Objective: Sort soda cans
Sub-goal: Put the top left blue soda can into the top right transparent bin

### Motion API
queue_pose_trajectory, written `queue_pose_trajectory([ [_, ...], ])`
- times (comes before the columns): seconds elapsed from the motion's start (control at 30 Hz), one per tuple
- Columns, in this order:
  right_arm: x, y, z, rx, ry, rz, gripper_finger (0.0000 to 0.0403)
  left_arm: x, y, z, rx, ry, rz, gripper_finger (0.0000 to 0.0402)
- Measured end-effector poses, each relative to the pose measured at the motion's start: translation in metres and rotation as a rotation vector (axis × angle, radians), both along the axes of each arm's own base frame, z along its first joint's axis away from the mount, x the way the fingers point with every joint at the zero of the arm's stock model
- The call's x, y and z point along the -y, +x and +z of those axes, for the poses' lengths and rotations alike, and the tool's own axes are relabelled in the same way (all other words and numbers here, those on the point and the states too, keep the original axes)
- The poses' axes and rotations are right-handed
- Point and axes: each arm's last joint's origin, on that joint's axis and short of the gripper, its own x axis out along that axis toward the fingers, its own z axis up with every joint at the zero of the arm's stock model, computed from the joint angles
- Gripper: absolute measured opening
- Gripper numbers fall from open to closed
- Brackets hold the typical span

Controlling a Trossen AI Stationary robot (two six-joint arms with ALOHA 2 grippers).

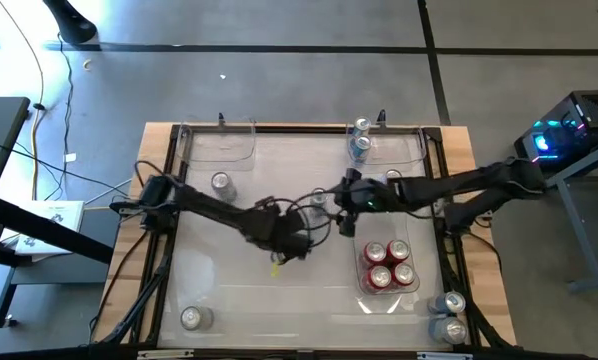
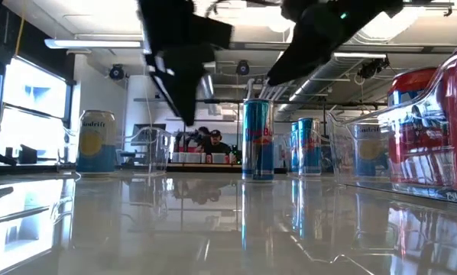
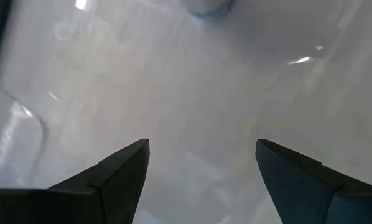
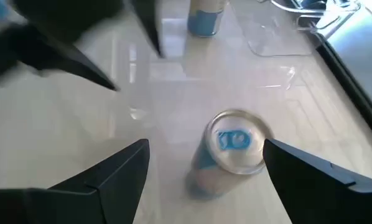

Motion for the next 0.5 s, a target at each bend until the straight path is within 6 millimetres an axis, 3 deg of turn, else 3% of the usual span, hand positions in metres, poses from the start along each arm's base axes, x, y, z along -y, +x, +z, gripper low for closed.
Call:
queue_pose_trajectory([
  [0.27, 0.037, 0.028, -0.007, -0.069, 0.044, -0.028, 0.0310, 0.004, -0.058, 0.003, 0.271, -0.115, 0.077, 0.0273],
  [0.5, 0.051, 0.046, -0.005, -0.152, 0.141, 0.025, 0.0310, 0.005, -0.084, -0.011, 0.421, -0.187, 0.115, 0.0269],
])
